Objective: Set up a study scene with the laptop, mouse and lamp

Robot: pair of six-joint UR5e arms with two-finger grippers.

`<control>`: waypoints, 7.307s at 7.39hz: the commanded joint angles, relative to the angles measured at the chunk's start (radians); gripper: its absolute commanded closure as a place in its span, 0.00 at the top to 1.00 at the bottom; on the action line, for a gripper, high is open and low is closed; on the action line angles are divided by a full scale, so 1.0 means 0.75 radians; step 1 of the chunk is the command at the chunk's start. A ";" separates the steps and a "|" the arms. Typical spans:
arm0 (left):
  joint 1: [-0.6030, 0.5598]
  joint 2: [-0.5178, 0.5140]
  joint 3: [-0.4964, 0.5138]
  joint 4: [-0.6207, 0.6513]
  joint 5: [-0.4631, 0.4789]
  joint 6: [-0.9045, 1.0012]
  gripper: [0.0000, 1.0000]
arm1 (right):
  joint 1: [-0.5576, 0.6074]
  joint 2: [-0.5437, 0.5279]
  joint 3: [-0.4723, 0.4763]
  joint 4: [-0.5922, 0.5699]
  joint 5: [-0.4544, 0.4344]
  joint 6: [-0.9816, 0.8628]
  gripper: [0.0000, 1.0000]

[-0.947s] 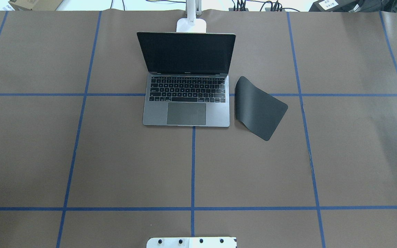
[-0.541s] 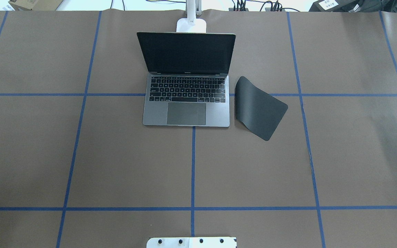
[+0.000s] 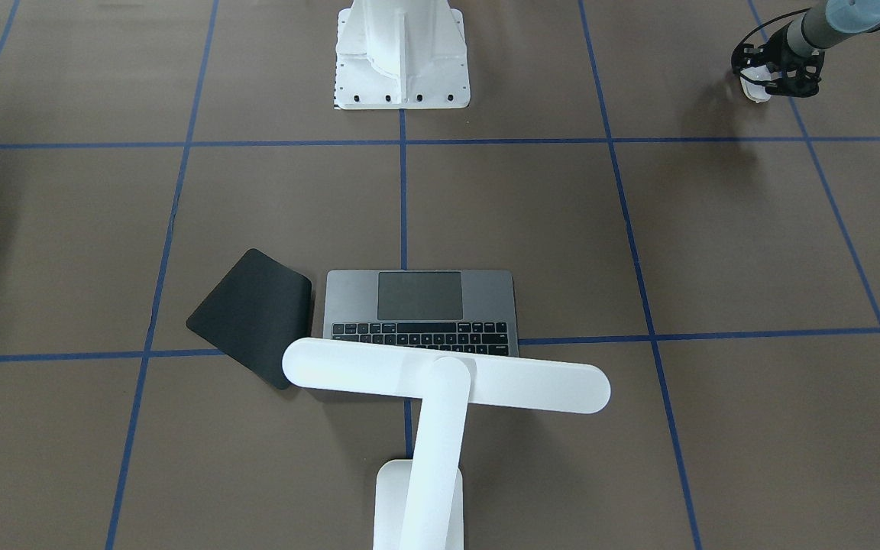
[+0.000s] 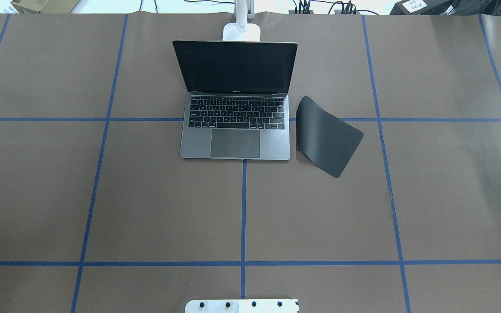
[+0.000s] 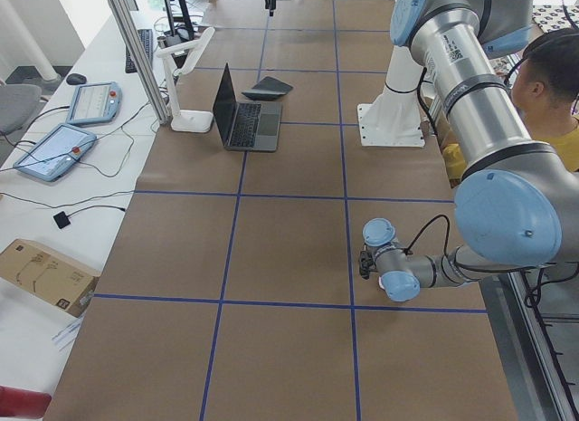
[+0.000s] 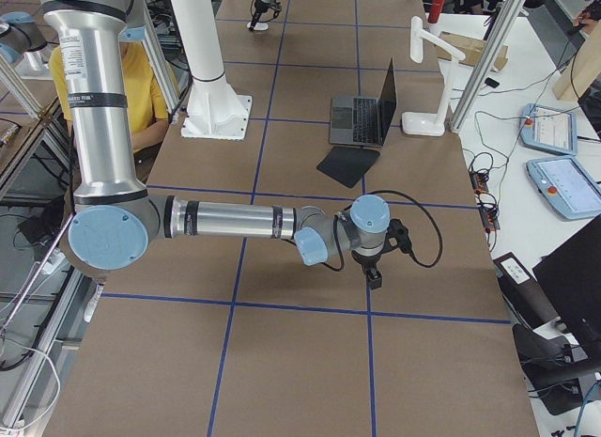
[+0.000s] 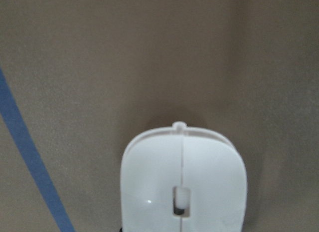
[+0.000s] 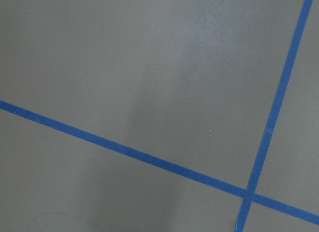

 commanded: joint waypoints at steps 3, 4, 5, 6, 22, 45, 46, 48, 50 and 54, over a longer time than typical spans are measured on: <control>-0.011 0.002 -0.059 -0.017 -0.019 -0.011 0.39 | -0.002 0.004 0.001 0.000 0.000 0.000 1.00; -0.016 0.016 -0.108 -0.015 -0.065 -0.015 0.39 | -0.002 0.002 -0.001 0.000 0.000 0.000 1.00; -0.030 0.034 -0.169 -0.007 -0.110 -0.017 0.39 | -0.002 0.002 -0.001 0.000 0.000 0.000 1.00; -0.062 0.032 -0.210 -0.001 -0.113 -0.017 0.39 | -0.002 0.002 -0.001 0.000 -0.002 0.000 1.00; -0.383 -1.143 -0.493 1.443 -0.111 0.005 0.32 | -0.002 0.000 -0.020 0.006 -0.047 0.006 1.00; -0.288 -2.927 1.499 1.212 0.491 -0.180 0.44 | -0.002 -0.014 -0.048 -0.013 -0.043 0.029 1.00; -0.245 -2.937 1.509 1.174 0.559 -0.213 0.47 | -0.004 -0.014 -0.051 -0.013 -0.041 0.031 1.00; -0.234 -2.940 1.526 1.165 0.587 -0.226 0.51 | -0.004 -0.014 -0.051 -0.013 -0.039 0.031 1.00; -0.234 -2.942 1.546 1.120 0.627 -0.246 0.54 | -0.004 -0.014 -0.051 -0.013 -0.039 0.031 1.00; -0.234 -2.940 1.593 1.053 0.669 -0.273 0.67 | -0.002 -0.014 -0.051 -0.013 -0.039 0.031 1.00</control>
